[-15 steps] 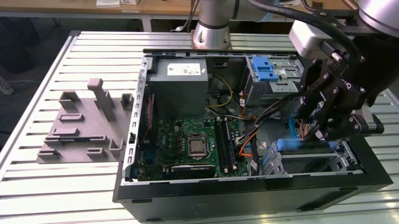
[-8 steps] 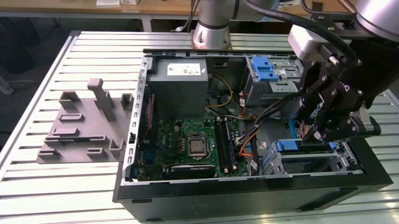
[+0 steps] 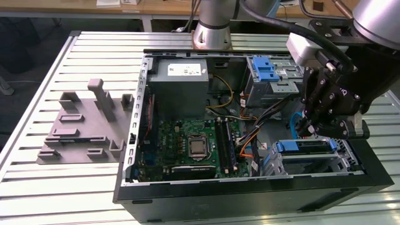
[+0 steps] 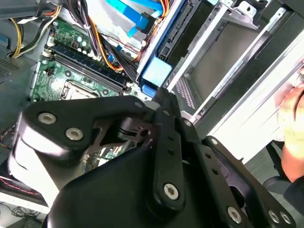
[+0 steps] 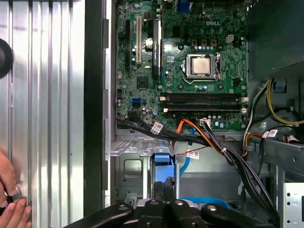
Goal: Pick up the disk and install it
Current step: 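Insert the disk into the insertion slot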
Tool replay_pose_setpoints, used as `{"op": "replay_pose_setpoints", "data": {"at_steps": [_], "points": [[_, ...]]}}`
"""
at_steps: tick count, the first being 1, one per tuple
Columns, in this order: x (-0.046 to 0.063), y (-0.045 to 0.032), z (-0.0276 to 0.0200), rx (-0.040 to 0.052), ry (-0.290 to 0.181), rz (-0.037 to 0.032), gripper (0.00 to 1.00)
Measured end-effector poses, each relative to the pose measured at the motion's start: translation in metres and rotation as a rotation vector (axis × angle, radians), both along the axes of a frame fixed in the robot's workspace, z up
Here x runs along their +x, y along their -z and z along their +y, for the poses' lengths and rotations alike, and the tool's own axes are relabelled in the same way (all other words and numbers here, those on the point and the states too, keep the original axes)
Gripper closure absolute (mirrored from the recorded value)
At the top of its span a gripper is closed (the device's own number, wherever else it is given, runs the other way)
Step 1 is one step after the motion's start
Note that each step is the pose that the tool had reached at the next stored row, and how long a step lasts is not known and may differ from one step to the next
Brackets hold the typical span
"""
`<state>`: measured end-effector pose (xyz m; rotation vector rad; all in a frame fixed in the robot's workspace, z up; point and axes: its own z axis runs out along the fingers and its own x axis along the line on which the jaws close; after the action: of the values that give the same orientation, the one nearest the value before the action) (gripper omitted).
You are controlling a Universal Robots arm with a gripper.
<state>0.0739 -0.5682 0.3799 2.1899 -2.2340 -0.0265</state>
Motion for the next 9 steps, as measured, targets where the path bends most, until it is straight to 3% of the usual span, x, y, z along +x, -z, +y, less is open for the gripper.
{"op": "replay_pose_setpoints", "data": {"at_steps": [1, 3, 9], "points": [[0.0, 0.0006, 0.0, -0.0001, 0.0, 0.0, 0.87], [0.0, 0.002, 0.0, 0.0, 0.0, 0.0, 0.89], [0.0, 0.0066, 0.0, 0.0, 0.0, 0.0, 0.89]]}}
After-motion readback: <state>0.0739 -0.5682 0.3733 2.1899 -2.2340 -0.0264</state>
